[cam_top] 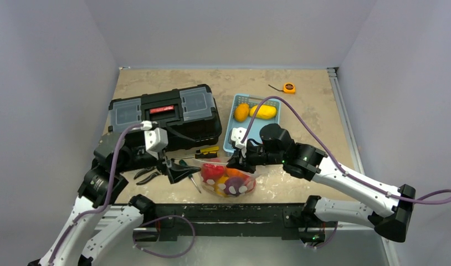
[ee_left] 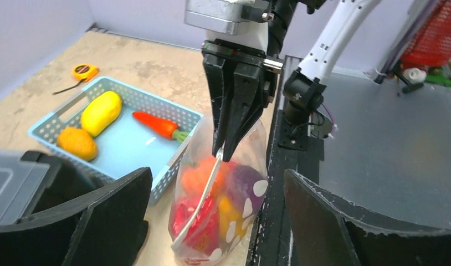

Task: Place the food in the zip-top bag and seal the zipper
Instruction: Zip the zipper food storage bag at the center of the board.

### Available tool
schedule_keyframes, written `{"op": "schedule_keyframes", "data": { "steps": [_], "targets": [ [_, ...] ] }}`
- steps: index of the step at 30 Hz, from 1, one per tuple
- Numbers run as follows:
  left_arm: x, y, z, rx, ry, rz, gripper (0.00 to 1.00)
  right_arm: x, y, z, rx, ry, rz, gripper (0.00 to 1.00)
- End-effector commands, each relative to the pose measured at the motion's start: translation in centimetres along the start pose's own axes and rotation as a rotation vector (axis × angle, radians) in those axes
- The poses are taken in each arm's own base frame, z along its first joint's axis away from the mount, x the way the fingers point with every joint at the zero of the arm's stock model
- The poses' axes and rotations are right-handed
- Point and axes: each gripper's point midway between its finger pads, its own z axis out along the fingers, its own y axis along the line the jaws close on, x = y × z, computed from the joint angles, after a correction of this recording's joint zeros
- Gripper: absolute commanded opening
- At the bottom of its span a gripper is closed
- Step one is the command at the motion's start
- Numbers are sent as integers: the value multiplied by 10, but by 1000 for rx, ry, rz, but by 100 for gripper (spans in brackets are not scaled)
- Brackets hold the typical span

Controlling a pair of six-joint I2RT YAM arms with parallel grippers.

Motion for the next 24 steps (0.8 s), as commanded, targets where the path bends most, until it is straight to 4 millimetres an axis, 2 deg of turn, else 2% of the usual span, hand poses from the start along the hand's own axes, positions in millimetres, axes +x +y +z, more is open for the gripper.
{"op": "schedule_keyframes", "data": {
  "steps": [1,7,12,15,18,20,24],
  "targets": [
    [6,-6,26,176,54,59,87,-27,1,-4,-11,-75,-26,0],
    [48,-18,62,299,197,80,80,-31,3,-6,-14,-90,-20,0],
    [74,-8,69,284,250,89,66,-30,1,-8,-4,-82,-18,0],
    [81,-8,70,294,252,87,57,-30,2,-9,-4,-85,-11,0],
    [88,-1,75,252,252,79,56,-30,3,-9,-5,-96,-2,0],
    [90,10,79,198,250,82,61,-30,3,-8,-5,-96,3,0],
    [89,13,85,189,220,80,62,-31,3,-8,-5,-97,13,0]
  ]
}}
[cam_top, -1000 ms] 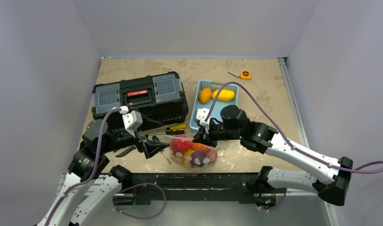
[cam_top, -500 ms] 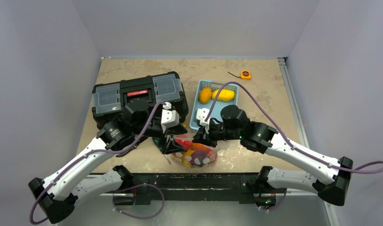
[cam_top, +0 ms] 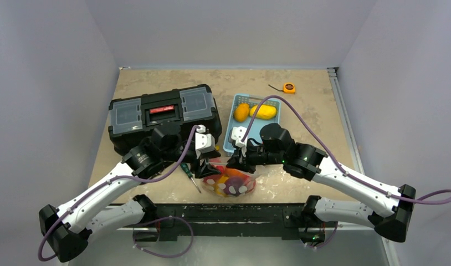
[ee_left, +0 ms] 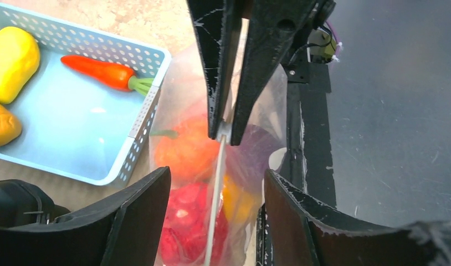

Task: Place the food in the zip-top bag and seal the zipper
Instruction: Zip the zipper food storage bag at the center of the board.

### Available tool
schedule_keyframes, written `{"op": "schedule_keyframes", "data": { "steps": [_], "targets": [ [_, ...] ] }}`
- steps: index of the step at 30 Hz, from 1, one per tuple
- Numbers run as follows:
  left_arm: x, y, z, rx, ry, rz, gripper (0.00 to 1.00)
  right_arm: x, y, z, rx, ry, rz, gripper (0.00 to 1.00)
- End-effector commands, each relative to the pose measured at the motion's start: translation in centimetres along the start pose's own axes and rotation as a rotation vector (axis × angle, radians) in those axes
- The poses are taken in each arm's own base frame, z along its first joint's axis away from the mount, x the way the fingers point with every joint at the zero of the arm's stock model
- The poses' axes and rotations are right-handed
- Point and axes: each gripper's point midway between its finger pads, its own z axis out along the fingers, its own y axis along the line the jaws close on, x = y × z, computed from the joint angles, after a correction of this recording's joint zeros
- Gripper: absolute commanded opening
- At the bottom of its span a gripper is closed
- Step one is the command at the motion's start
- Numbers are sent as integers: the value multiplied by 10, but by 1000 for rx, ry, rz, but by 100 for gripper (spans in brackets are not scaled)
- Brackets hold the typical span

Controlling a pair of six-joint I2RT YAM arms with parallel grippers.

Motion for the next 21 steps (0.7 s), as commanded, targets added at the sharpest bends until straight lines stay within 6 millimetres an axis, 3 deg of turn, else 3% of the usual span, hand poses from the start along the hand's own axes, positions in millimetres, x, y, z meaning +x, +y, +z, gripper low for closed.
{"op": "schedule_keyframes", "data": {
  "steps": [1,3,6,11,15,21],
  "targets": [
    [-18,10,6,-35,-77,51,61,-28,2,-8,-3,-90,-6,0],
    [-15,8,7,-23,-61,34,54,-28,3,-8,-2,-88,-3,0],
    [-8,2,3,11,-18,42,27,-27,0,-9,14,-88,-3,0],
    [-1,0,-3,1,16,60,0,-22,-5,-14,51,-70,-5,0],
    [1,9,-12,-86,17,106,0,-17,-6,-25,78,-42,-14,0],
    [4,26,-29,-239,4,188,0,-6,-11,-56,172,-17,-22,0]
  ]
}}
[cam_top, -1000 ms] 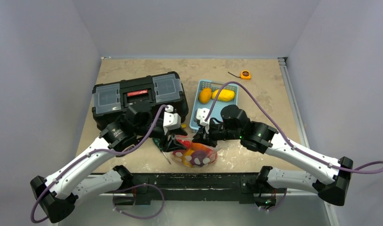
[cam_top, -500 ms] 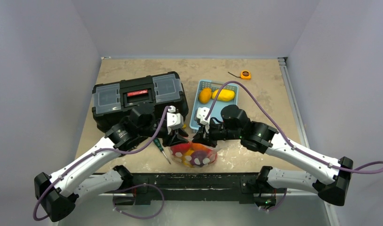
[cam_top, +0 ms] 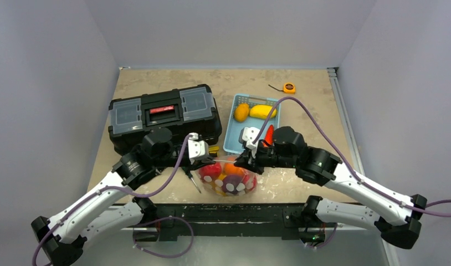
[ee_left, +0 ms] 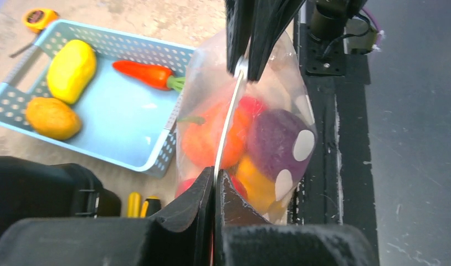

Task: Place the food in the zip-top bag and seal the zipper
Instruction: Zip the zipper food storage bag at the center of the board.

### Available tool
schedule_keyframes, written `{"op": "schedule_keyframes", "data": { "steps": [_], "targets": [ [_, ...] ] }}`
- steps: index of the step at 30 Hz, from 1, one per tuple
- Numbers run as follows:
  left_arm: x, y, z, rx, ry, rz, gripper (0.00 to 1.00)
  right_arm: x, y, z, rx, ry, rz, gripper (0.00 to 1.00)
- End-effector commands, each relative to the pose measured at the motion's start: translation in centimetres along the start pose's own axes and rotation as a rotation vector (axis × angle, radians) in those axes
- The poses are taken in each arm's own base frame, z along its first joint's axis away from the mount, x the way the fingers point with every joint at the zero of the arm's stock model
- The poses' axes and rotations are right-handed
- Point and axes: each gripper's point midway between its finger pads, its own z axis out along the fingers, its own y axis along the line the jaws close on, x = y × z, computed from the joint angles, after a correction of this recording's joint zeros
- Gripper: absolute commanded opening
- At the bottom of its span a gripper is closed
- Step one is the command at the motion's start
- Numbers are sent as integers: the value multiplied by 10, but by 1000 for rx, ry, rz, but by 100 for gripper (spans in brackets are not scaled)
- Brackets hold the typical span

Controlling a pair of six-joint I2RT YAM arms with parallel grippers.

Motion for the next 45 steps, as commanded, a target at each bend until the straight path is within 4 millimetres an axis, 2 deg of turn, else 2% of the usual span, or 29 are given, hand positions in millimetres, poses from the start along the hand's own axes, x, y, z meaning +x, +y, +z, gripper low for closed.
{"op": "schedule_keyframes", "data": {
  "steps": [1,6,11,21,32,33,37,41,43,45],
  "targets": [
    [4,19,-15,-142,6,82,0,0,-10,-37,110,4,-19,0],
    [3,17,-16,-137,-4,92,0,11,-11,-58,158,-4,-20,0],
    [4,18,-17,-146,4,100,0,4,-6,-75,165,-63,-21,0],
    [2,27,-27,-223,-12,125,0,-1,-4,-90,184,-86,-14,0],
    [3,20,-23,-176,-11,126,0,-10,-4,-113,222,-127,-14,0],
    [3,19,-23,-170,-10,123,0,-10,-6,-112,228,-126,-12,2],
    [2,12,-17,-111,-14,111,0,-16,-12,-101,240,-134,-14,30],
    [2,6,-12,-70,-19,93,0,-27,-18,-81,227,-131,-22,57],
    [1,4,-11,-52,-22,88,0,-32,-20,-69,217,-125,-37,67],
    [1,4,-10,-48,-23,84,0,-39,-22,-57,199,-125,-47,72]
  ]
}}
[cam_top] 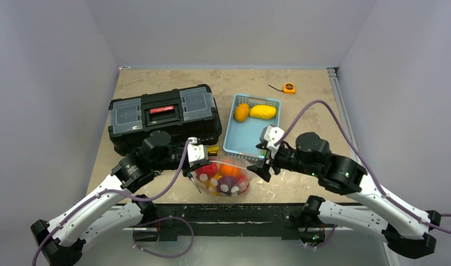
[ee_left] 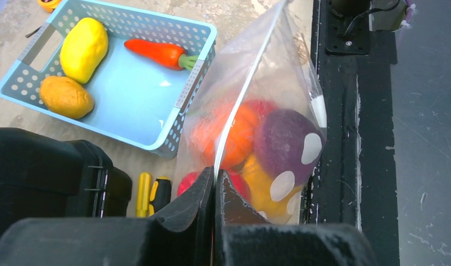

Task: Place the food in the zip-top bag and seal the zipper
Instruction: Zip the zipper food storage bag at the center of the board, then place the zipper food storage bag at the center of the board.

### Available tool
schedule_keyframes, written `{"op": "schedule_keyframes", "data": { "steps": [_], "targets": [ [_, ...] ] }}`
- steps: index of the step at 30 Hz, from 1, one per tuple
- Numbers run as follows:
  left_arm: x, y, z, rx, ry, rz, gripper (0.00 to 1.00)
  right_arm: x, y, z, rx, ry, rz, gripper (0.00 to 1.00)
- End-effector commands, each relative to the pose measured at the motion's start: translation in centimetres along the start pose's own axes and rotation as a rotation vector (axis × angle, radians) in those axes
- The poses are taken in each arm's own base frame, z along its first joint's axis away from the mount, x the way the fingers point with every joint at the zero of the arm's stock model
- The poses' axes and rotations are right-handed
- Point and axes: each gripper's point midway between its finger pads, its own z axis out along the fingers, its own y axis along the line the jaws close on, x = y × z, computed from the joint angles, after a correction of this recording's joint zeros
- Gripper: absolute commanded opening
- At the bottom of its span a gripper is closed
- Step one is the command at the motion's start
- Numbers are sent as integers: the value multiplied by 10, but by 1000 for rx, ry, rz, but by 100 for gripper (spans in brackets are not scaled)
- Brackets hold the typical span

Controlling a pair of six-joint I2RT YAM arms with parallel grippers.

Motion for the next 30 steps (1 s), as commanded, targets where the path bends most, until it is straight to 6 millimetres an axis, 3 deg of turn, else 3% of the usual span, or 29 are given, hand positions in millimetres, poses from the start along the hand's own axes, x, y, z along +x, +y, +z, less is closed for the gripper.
{"op": "schedule_keyframes", "data": {
  "steps": [1,9,12,21,27,30],
  "targets": [
    [-17,-3,0,35,-53,20,0,-37,-3,24,-21,-78,-31,73],
    [-17,-3,0,35,-46,22,0,-38,39,73,-296,-28,-3,75],
    [-16,-2,-1,30,-43,24,0,-33,49,87,-325,-24,27,74],
    [-18,-3,-1,39,-47,27,0,-14,29,116,-174,52,89,50],
    [-21,-3,-2,35,-57,27,0,2,29,123,-167,105,95,24],
    [-23,-3,-3,30,-69,27,0,9,24,125,-136,131,97,22]
  ]
}}
